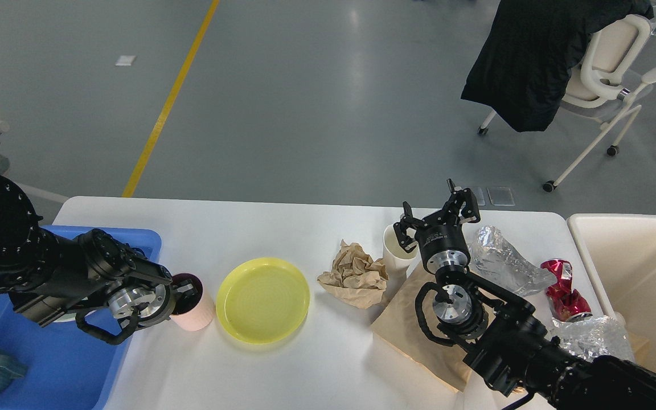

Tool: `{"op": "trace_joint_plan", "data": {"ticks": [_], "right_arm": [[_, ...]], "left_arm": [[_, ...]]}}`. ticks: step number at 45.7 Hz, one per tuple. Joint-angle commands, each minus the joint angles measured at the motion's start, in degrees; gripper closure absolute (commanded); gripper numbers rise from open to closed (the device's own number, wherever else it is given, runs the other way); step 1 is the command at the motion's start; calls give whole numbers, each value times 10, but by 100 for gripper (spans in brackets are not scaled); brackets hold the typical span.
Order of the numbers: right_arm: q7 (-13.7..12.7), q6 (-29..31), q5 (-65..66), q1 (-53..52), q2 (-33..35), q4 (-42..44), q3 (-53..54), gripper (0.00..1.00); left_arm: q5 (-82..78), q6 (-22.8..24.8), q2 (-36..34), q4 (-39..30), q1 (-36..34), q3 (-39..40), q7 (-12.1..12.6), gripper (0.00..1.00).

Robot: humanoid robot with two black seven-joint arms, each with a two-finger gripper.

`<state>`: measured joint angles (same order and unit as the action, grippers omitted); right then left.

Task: Tidy desktop
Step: 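Lift the pink cup and carry it over the blue tray, then lower the pink cup onto the tray corner nearest the robot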

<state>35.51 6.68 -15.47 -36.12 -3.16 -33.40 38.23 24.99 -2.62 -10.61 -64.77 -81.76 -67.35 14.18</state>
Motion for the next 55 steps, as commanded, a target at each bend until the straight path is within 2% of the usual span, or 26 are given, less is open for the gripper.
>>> {"op": "trace_joint_plan", "data": {"ticks": [1, 9, 16, 19, 27, 36, 45, 51, 55], "right_arm": [[0, 0, 0, 0, 0, 0, 0, 0], [0, 0, 0, 0, 0, 0, 0, 0], [0, 0, 0, 0, 0, 0, 0, 0], [0, 0, 0, 0, 0, 0, 0, 0], [0, 0, 0, 0, 0, 0, 0, 0], [0, 0, 0, 0, 0, 1, 0, 0], [0, 0, 0, 0, 0, 0, 0, 0], [0, 0, 0, 0, 0, 0, 0, 0], [0, 0, 0, 0, 0, 0, 0, 0]], "left_arm": [[0, 2, -3, -8, -6, -1, 2, 100], [-2, 53, -16, -32, -40, -4, 4, 100], [-6, 126, -54, -54, -93, -25, 8, 100], [-13, 189, -65, -55, -127, -50, 8, 100], [-40, 413, -122, -55, -245, -101, 10, 100], [-95, 576, -173, -55, -372, -151, 15, 100], [-115, 576, -198, -69, -443, -197, 15, 100], [-132, 576, -199, -71, -442, -228, 9, 100], [-143, 576, -206, -73, -417, -237, 8, 100]]}}
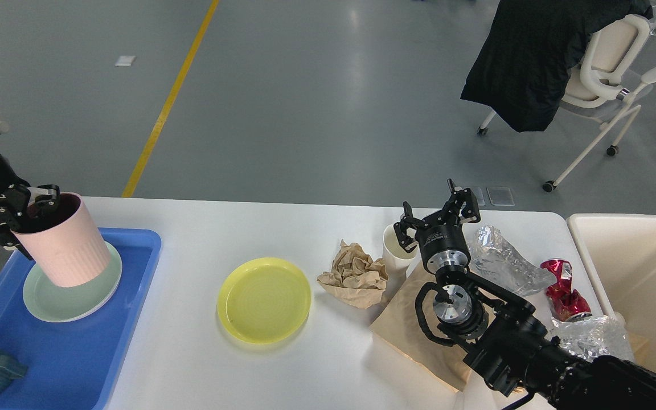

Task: Tidy desktop
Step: 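Lower the pink cup onto the tray corner nearest the robot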

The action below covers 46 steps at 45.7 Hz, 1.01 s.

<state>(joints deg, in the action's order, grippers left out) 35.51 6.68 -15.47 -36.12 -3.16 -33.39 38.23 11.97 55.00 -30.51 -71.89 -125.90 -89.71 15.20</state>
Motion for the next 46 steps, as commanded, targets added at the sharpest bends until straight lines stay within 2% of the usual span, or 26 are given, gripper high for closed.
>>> {"op": "trace_joint_plan", "data": {"ticks": [1, 3, 13, 21, 23, 30, 38, 46], "right_arm": [[0, 0, 0, 0, 1, 0, 0, 0], [0, 0, 0, 0, 0, 0, 0, 0], [0, 0, 0, 0, 0, 0, 0, 0], [0, 0, 0, 0, 0, 0, 0, 0], [0, 0, 0, 0, 0, 0, 0, 0], [0, 0, 0, 0, 0, 1, 0, 0], [0, 0, 0, 0, 0, 1, 0, 0], [0, 0, 0, 0, 0, 1, 0, 0]], "left_arm": [[-12, 0, -12, -2, 39, -14, -3, 100], [-13, -2, -21, -2, 69, -14, -2, 100], [-13, -173, -38, -2, 211, -7, -4, 100], [-12, -271, -82, -2, 268, 18, -7, 100], [-12, -311, -94, -2, 296, 33, -7, 100], [-6, -398, -99, -2, 376, 103, -5, 100], [-5, -403, -102, -2, 391, 140, -5, 100], [-7, -380, -136, -4, 373, 176, 2, 100]]}}
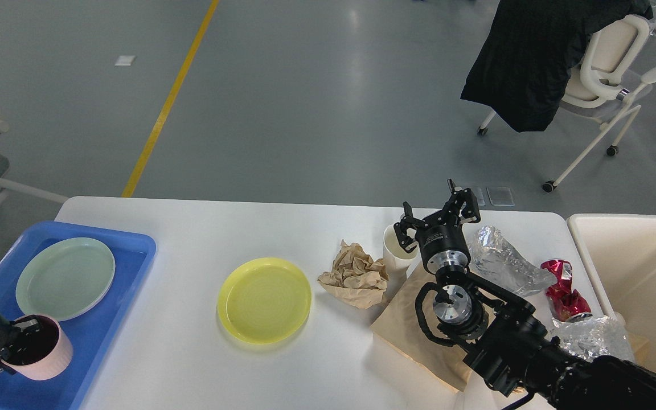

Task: Tidy desktop
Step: 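Lower the pink cup onto the tray corner nearest the robot, then open the left gripper and raise it off the pink cup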

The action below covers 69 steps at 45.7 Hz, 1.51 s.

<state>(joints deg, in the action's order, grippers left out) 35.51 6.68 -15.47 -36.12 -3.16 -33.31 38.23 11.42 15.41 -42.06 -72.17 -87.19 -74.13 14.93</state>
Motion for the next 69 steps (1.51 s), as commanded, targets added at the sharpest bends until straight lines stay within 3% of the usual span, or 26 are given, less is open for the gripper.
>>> {"op": "trace_joint_plan", "data": {"ticks": [1, 8, 19, 28, 39, 46, 52, 65, 69], "right_arm": [[0, 0, 0, 0, 0, 0, 0, 0], [0, 0, 0, 0, 0, 0, 0, 0], [0, 0, 0, 0, 0, 0, 0, 0], [0, 0, 0, 0, 0, 0, 0, 0], [0, 0, 0, 0, 0, 0, 0, 0], [0, 0, 0, 0, 0, -1, 0, 0], [0, 0, 0, 0, 0, -1, 0, 0], [0, 0, 0, 0, 0, -1, 0, 0], [0, 0, 0, 0, 0, -1, 0, 0]], "left_arm": [[-2, 21, -22, -2, -19, 21, 5, 100], [-3, 56, -23, -2, -33, 19, 17, 100], [-7, 56, -17, -2, -13, 15, 16, 100], [-9, 45, -17, 5, 7, 15, 12, 100], [-8, -16, -2, 12, 47, 23, 7, 100], [-8, -20, 1, 12, 49, 23, 7, 98], [-9, -21, 2, 12, 50, 22, 11, 85], [-10, -20, 1, 12, 55, 21, 19, 25], [-10, -18, 0, 12, 55, 20, 20, 20]]}}
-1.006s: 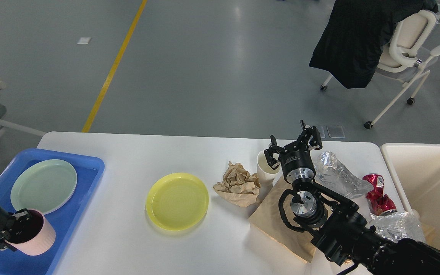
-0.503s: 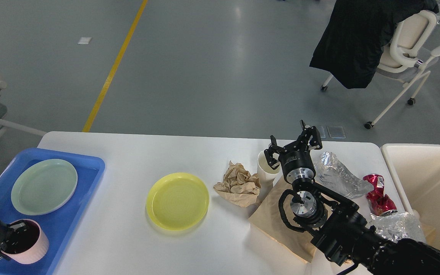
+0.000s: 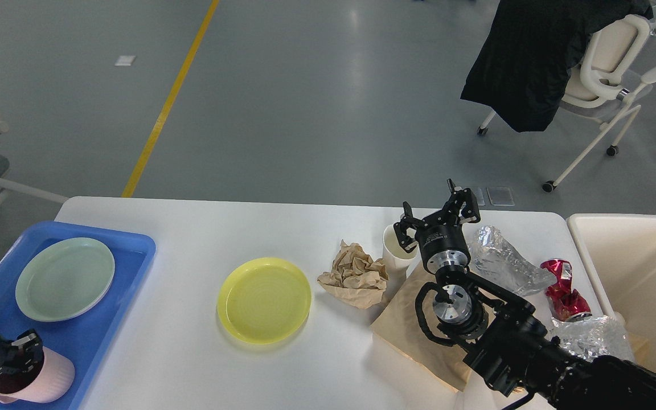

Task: Tidy desktop
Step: 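Open the left gripper and raise it off the pink cup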

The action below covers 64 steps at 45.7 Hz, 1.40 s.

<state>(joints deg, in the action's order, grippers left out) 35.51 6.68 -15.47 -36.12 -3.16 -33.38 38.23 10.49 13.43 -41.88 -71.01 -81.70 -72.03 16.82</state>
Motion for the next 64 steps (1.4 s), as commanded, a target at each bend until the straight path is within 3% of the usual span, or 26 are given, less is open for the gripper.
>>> {"op": "trace_joint_plan", "data": {"ticks": [1, 10, 24, 29, 33, 41, 47, 54, 64], "right_arm": [[0, 0, 0, 0, 0, 0, 0, 0], [0, 0, 0, 0, 0, 1, 0, 0], [0, 0, 0, 0, 0, 1, 0, 0], [0, 0, 0, 0, 0, 1, 0, 0], [0, 0, 0, 0, 0, 1, 0, 0], [0, 0, 0, 0, 0, 1, 0, 0], [0, 0, 0, 0, 0, 1, 0, 0], [0, 0, 0, 0, 0, 1, 0, 0], [0, 0, 0, 0, 0, 1, 0, 0]], "left_arm": [[0, 3, -1, 0, -1, -1, 1, 19], [0, 41, -13, 0, -42, -9, 15, 16], [0, 229, -48, -1, -214, -23, 117, 16], [1, 279, -40, -4, -275, -23, 124, 17], [2, 290, -16, -9, -314, -19, 124, 17], [22, 257, 32, -8, -298, 6, 119, 21], [37, 203, 35, -6, -204, 113, 124, 23], [32, 115, 42, -4, -113, 207, 138, 23], [37, -34, 113, 0, -51, 233, 136, 22]]}}
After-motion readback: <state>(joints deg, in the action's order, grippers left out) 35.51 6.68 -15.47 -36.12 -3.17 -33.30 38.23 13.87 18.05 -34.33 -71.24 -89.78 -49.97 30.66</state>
